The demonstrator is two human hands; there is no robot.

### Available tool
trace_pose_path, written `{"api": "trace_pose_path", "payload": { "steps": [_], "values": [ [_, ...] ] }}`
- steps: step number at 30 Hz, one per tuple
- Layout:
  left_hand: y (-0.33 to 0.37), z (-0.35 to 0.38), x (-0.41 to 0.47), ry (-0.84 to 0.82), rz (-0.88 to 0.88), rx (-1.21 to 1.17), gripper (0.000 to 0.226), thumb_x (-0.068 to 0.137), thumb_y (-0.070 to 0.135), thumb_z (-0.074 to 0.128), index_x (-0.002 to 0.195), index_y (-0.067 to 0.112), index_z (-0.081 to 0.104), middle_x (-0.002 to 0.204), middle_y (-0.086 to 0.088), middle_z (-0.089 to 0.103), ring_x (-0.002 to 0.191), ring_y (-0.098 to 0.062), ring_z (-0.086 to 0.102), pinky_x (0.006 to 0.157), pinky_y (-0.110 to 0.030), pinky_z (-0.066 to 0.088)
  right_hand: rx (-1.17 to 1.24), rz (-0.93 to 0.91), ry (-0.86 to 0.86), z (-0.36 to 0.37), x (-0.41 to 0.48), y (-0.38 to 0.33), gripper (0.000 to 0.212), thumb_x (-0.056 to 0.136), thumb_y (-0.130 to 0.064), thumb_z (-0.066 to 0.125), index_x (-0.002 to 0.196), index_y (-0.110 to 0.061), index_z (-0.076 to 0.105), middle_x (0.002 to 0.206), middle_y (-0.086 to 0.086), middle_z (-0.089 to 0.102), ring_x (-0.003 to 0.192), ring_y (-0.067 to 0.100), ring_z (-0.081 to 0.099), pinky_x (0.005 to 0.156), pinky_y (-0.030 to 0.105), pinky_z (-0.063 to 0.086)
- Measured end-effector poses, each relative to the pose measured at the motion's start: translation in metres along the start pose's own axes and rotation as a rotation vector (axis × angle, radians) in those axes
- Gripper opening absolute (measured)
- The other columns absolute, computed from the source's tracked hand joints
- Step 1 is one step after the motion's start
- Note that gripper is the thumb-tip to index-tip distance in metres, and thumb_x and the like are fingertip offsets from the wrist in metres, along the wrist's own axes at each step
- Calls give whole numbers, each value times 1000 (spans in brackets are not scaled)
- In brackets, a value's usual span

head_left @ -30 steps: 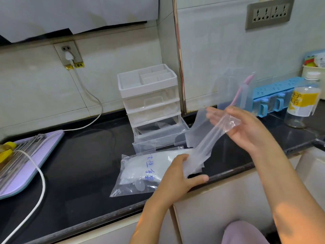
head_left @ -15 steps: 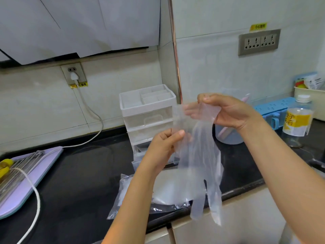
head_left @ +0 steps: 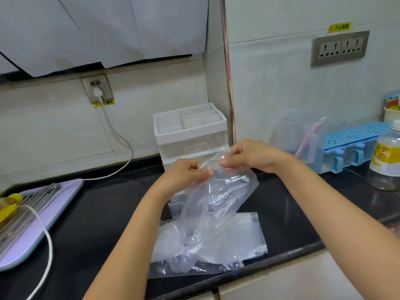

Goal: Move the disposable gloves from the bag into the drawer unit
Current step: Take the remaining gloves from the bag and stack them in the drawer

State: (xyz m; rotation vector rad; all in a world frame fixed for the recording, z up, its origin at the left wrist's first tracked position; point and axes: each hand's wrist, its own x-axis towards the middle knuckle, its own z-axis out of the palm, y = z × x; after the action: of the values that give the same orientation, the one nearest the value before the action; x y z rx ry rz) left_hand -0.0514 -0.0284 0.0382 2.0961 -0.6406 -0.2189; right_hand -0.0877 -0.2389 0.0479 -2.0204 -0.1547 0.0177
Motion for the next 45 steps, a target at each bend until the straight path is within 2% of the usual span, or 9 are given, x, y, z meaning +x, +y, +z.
{"api": "trace_pose_path", "payload": {
  "steps": [7,11,18,28,30,33,36,40,45],
  "values": [
    [-23,-37,30,520,-61,150,16,82,21,73,79,13,60,74,1,63,72,-14,60,66,-24,47,-64,39,322,19,44,20,23,92,-24,63,83,-3,62,57,2,52,35,5,43,38,16,35],
    [-18,-17,28,693,124,218,5,88,18,62,90,14,59,77,6,58,74,-14,57,69,-29,49,-72,80,381,29,64,44,31,93,-21,61,66,-9,52,52,1,47,34,3,43,45,19,37],
    [-33,40,46,201,10,534,17,89,14,52,74,12,60,73,-2,61,67,-22,52,71,-37,51,-230,108,464,44,85,70,18,90,-19,61,82,-3,64,87,8,65,84,19,60,73,27,43],
    [-64,41,82,-76,-276,554,38,84,13,63,66,28,33,72,7,37,80,-18,40,63,-24,34,-796,93,440,54,89,81,16,93,-24,58,94,-9,65,92,9,67,86,26,63,78,38,53],
    [-67,41,85,-150,-291,575,15,85,18,65,83,26,53,91,2,52,88,-21,49,71,-23,38,-861,89,425,58,89,81,16,94,-24,57,98,-10,64,94,9,67,86,25,64,77,37,53],
    [-73,40,89,-210,-280,611,52,86,18,66,135,12,49,129,-4,55,113,-22,54,91,-25,44,-912,62,438,58,85,78,15,92,-23,60,100,-11,61,98,8,66,88,25,63,74,33,50],
    [-75,39,88,-238,-239,646,57,87,15,64,140,13,44,135,-6,51,120,-22,51,99,-27,42,-846,-27,505,54,79,66,14,87,-16,66,97,-10,59,97,4,61,89,21,60,75,30,48],
    [-77,39,89,-283,-221,688,38,92,19,54,129,13,52,126,-11,52,111,-29,55,90,-34,47,-502,19,59,64,77,46,7,84,-7,66,86,-10,71,80,-4,65,79,13,60,82,27,52],
    [-75,32,88,-381,-219,809,50,93,18,52,141,22,39,139,-11,40,118,-30,49,94,-36,44,-752,240,-311,73,86,55,29,92,-8,51,118,-9,64,115,8,64,92,18,57,86,31,48]
  ]
}}
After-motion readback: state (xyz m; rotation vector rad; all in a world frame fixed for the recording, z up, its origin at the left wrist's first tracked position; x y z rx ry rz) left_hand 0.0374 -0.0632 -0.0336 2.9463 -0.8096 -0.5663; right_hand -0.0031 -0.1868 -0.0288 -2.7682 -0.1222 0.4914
